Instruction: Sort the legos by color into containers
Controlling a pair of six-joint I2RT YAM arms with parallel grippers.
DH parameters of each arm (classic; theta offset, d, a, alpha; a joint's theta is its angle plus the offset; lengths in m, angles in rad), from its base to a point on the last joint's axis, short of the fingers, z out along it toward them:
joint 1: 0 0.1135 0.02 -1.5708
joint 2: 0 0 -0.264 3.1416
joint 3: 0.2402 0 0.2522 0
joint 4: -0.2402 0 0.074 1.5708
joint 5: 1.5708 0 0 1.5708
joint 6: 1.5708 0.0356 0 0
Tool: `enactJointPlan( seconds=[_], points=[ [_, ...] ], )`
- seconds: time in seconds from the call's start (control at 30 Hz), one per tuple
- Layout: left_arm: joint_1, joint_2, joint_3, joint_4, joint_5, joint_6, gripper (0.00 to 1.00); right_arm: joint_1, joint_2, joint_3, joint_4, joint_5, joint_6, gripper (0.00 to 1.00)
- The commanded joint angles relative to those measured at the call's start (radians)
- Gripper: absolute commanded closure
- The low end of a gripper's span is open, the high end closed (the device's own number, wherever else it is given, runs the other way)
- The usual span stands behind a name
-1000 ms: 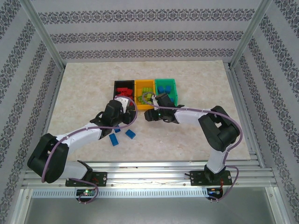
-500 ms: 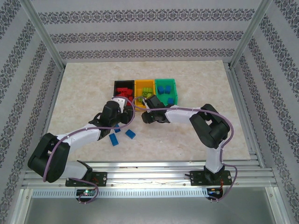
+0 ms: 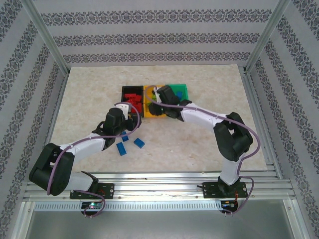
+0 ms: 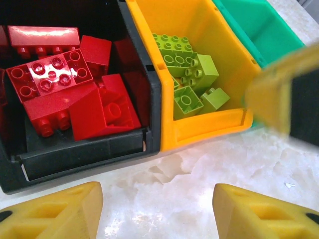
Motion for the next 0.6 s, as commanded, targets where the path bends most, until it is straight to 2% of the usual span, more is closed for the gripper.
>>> enactJointPlan(
  seconds=[0.0, 0.1, 0.17, 0.37, 0.57],
  points=[
    [0.014, 0.001, -0.013, 0.061, 0.032, -0.024, 0.40, -0.035, 0.076, 0.118, -0.033, -0.036, 0.032, 0.58],
    [0.014, -0.001, -0.011, 0.059, 0.039, -0.020, 0.40, -0.050, 0.138, 0.210, -0.093, -0.062, 0.038, 0.53],
    [0.016, -0.005, -0.010, 0.057, 0.040, -0.020, 0.40, -0.048, 0.139, 0.204, -0.088, -0.090, 0.039, 0.51],
    [0.017, -0.015, -0.023, 0.077, 0.057, -0.029, 0.40, -0.032, 0.053, 0.053, -0.040, -0.110, 0.034, 0.50],
    [0.017, 0.008, -0.020, 0.093, 0.092, -0.034, 0.40, -0.026, -0.111, -0.199, 0.079, -0.147, 0.036, 0.49]
  ],
)
